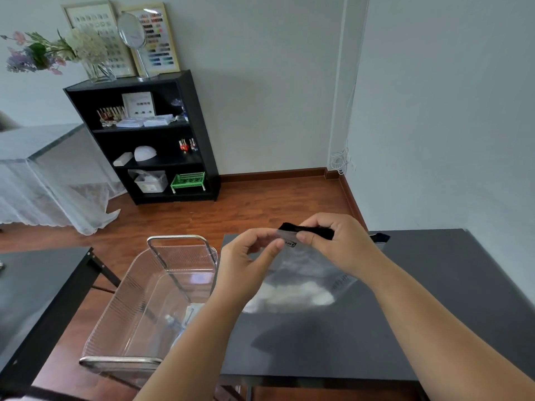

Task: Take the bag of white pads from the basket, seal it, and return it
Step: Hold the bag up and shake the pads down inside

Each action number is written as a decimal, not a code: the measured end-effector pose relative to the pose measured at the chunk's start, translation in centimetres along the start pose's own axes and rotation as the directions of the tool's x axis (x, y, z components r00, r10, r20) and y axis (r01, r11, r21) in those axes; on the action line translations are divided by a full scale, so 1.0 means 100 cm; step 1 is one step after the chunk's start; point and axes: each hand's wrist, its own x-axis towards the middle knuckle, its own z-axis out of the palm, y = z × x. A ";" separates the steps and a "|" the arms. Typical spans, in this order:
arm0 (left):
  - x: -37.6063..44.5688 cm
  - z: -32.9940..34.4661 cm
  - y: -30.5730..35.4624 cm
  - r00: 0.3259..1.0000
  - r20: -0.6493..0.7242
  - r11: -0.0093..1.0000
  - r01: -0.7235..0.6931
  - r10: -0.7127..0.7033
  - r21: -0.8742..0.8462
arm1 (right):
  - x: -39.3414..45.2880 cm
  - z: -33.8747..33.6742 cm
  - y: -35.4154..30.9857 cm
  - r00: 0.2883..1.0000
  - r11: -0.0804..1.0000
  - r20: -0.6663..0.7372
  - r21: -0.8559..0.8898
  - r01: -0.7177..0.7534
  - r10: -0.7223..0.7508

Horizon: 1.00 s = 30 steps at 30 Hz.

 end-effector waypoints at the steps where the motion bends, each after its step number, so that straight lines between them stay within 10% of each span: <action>1: 0.004 0.003 0.004 1.000 -0.009 1.000 -0.020 0.020 -0.009 | -0.001 0.001 -0.001 1.000 1.000 0.007 0.003 0.000 0.000; 21: 0.014 0.013 0.011 0.997 -0.019 0.984 0.066 -0.070 -0.163 | 0.000 -0.023 0.009 0.989 0.990 0.121 -0.120 -0.070 0.084; 30: 0.020 0.003 0.020 0.992 0.072 0.991 -0.105 0.099 0.079 | -0.005 -0.040 0.004 0.973 0.970 0.176 -0.215 -0.112 0.151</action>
